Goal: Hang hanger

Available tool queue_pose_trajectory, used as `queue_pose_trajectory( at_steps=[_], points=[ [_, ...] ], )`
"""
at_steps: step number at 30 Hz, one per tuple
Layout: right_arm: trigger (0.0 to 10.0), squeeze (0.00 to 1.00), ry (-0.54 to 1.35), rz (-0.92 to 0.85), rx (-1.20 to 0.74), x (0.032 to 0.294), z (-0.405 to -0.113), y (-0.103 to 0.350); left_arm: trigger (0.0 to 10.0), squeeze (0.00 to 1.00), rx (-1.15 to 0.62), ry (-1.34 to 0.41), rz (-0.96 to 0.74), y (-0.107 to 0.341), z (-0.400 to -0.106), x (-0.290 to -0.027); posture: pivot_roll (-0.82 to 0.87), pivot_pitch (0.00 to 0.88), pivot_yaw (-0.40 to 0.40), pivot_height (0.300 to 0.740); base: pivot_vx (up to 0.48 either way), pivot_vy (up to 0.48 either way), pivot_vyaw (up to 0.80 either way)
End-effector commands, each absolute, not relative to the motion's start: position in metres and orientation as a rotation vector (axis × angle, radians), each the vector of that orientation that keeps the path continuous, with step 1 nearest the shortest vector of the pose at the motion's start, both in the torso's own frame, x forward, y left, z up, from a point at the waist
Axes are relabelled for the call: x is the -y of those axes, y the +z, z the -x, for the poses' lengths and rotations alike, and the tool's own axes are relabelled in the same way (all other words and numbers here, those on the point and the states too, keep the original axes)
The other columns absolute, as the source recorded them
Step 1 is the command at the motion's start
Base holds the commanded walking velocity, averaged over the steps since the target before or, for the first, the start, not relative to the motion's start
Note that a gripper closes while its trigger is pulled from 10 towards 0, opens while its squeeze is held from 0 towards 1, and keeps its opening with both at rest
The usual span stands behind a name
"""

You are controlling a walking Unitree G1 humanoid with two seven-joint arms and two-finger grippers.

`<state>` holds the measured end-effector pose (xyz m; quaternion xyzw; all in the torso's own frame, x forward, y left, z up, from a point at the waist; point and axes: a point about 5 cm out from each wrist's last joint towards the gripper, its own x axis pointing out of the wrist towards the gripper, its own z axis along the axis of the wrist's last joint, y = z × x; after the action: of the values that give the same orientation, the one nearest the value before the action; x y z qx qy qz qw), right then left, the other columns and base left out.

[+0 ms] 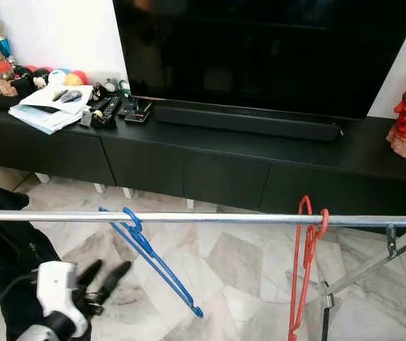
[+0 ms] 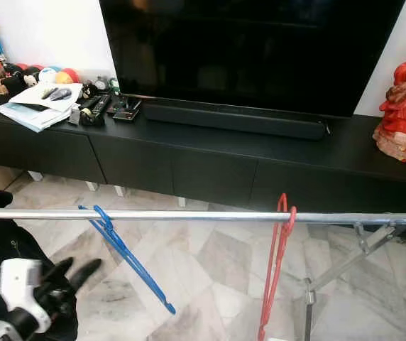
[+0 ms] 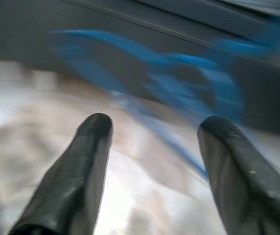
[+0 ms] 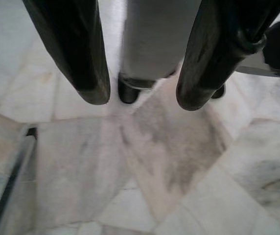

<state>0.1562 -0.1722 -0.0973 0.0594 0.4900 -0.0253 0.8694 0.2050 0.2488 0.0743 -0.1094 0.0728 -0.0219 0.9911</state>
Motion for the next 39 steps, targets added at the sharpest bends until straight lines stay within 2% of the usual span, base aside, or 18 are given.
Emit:
queue_pose_trajectory(
  at_steps=[1,2,3,4,6,8,14,19,21,24,27,35,39],
  points=[
    [10.0,0.00,-0.054,-0.116,-1.042,0.170,-0.154,-0.099,10.0,0.55,-0.184,0.098,0.190,0.062,-0.200,-0.265,0.01,0.024,0.027,0.740,0.000,0.000,0.00],
    [10.0,0.00,-0.052,-0.117,-1.041,0.167,-0.154,-0.099,10.0,0.55,-0.199,0.147,0.181,0.057,-0.199,-0.270,0.01,0.023,0.028,0.740,0.000,0.000,0.00],
    [10.0,0.00,-0.043,-0.119,-1.040,0.160,-0.156,-0.099,10.0,0.00,-0.329,0.193,0.155,0.035,-0.196,-0.273,0.01,0.017,0.029,0.740,0.000,0.000,0.00],
    [10.0,0.00,-0.043,-0.119,-1.040,0.160,-0.156,-0.099,10.0,0.00,-0.329,0.193,0.155,0.035,-0.196,-0.273,0.01,0.017,0.029,0.740,0.000,0.000,0.00],
    [10.0,0.00,-0.039,-0.120,-1.039,0.156,-0.156,-0.099,10.0,0.00,-0.475,0.131,0.142,0.010,-0.191,-0.263,0.01,0.012,0.029,0.740,0.000,0.000,0.00],
    [10.0,0.00,-0.038,-0.120,-1.040,0.154,-0.156,-0.099,10.0,0.00,-0.545,0.083,0.140,-0.007,-0.188,-0.252,0.01,0.009,0.030,0.740,0.000,0.000,0.00],
    [10.0,0.00,-0.044,-0.118,-1.036,0.153,-0.157,-0.098,10.0,0.00,-0.817,0.029,0.019,-0.061,-0.175,-0.232,0.01,0.021,0.028,0.740,0.000,0.000,0.00],
    [10.0,0.00,-0.061,-0.123,-1.032,0.157,-0.158,-0.098,10.0,0.00,-0.948,0.046,-0.020,-0.077,-0.159,-0.232,-0.01,0.034,0.034,0.740,0.000,0.000,0.00],
    [10.0,0.00,-0.076,-0.123,-1.032,0.162,-0.157,-0.098,10.0,0.00,-0.967,0.040,-0.025,-0.080,-0.157,-0.231,-0.01,0.036,0.035,0.740,0.000,0.000,0.00],
    [10.0,0.00,-0.125,-0.110,-1.047,0.194,-0.146,-0.099,10.0,0.00,-0.968,0.061,-0.010,-0.083,-0.157,-0.229,-0.01,0.046,0.034,0.740,0.000,0.000,0.00],
    [10.0,0.00,-0.150,-0.115,-1.048,0.208,-0.138,-0.099,10.0,0.00,-0.955,0.076,0.015,-0.084,-0.159,-0.227,-0.01,0.049,0.035,0.740,0.000,0.000,0.00],
    [10.0,0.00,-0.160,-0.117,-1.058,0.213,-0.133,-0.100,10.0,0.00,-0.988,0.049,-0.001,-0.088,-0.164,-0.209,-0.02,0.050,0.037,0.740,-0.152,0.000,0.00],
    [10.0,0.00,-0.147,-0.117,-1.060,0.207,-0.137,-0.100,10.0,0.00,-0.996,0.060,0.002,-0.087,-0.171,-0.205,-0.01,0.051,0.035,0.740,-0.252,0.000,-0.63]
  ],
)
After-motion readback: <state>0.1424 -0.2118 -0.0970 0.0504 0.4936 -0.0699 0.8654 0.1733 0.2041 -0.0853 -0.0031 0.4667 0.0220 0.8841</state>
